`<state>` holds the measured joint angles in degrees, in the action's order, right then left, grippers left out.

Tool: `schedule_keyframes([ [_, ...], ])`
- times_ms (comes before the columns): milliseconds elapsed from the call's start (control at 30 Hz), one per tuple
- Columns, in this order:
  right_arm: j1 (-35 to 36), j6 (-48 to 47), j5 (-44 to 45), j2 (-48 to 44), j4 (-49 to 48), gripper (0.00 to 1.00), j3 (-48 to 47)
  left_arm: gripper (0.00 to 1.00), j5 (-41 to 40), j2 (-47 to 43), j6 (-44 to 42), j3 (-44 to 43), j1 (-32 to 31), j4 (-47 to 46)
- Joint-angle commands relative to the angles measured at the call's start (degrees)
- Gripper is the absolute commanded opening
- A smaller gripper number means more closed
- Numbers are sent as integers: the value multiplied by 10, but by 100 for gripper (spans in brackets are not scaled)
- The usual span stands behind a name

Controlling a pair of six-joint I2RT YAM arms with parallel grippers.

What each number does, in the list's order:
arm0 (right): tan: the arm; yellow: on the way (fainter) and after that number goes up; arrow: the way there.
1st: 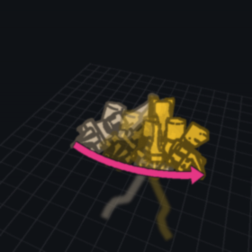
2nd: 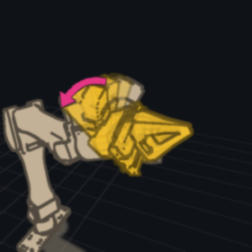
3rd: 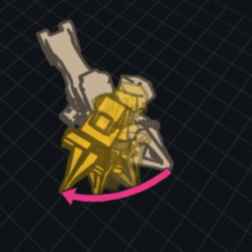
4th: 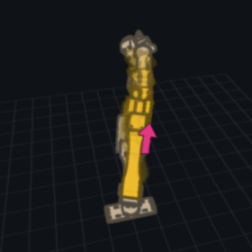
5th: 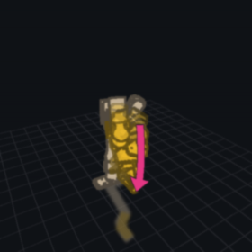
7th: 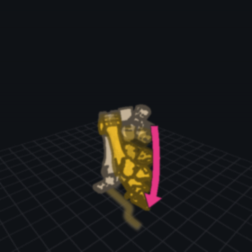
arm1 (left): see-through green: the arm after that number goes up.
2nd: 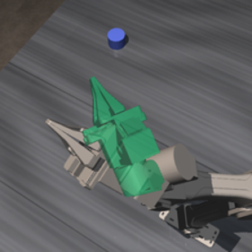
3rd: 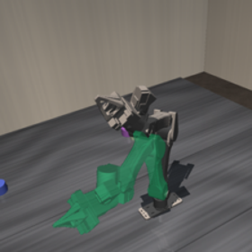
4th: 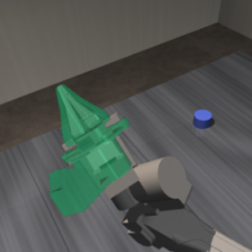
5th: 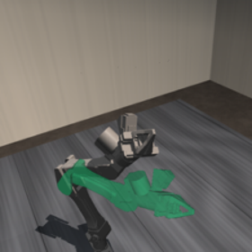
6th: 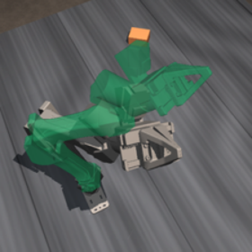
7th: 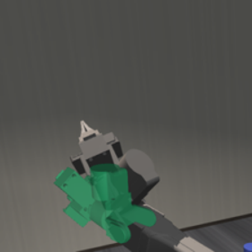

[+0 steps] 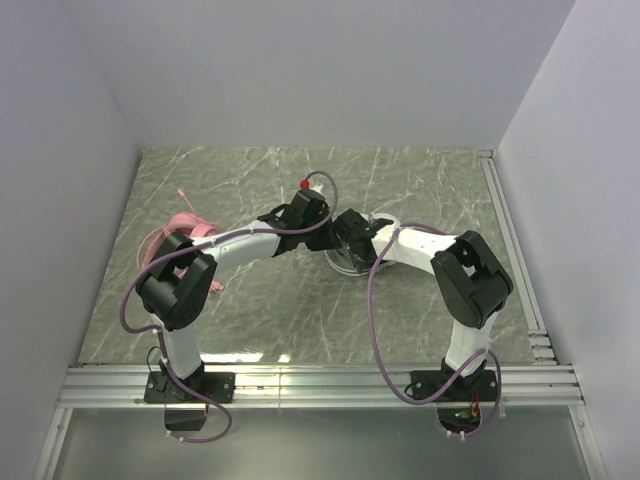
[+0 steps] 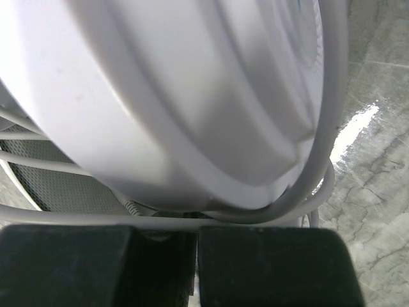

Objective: Wrap the headphones
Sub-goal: Wrap the headphone cable with the right arm

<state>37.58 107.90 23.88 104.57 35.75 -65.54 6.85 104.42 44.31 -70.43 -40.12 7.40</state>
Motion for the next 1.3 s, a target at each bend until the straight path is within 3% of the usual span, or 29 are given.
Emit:
schedule_keyframes([
  [0, -8, -1, 2, -11, -10, 0, 14, 8, 34, 15, 5, -23, -3, -28],
  [400, -7, -4, 7, -9, -3, 0, 6, 5, -12, 90, -8, -57, -2, 1],
  [600, -8, -44, 10, -24, -48, 0, 30, 6, -20, 113, -16, -79, -2, 17],
  [733, -8, -60, 25, -53, -65, 15, 46, 6, -25, 120, -24, -92, -1, 31],
  [900, -8, -68, 35, -82, -70, 19, 65, 6, -13, 124, -28, -95, 9, 33],
  [1033, -8, -74, 39, -110, -63, 33, 67, 6, 14, 126, -22, -76, 19, 10],
  [1267, -8, -100, 34, -145, -83, 45, 86, 6, 19, 117, -27, -79, 22, 16],
])
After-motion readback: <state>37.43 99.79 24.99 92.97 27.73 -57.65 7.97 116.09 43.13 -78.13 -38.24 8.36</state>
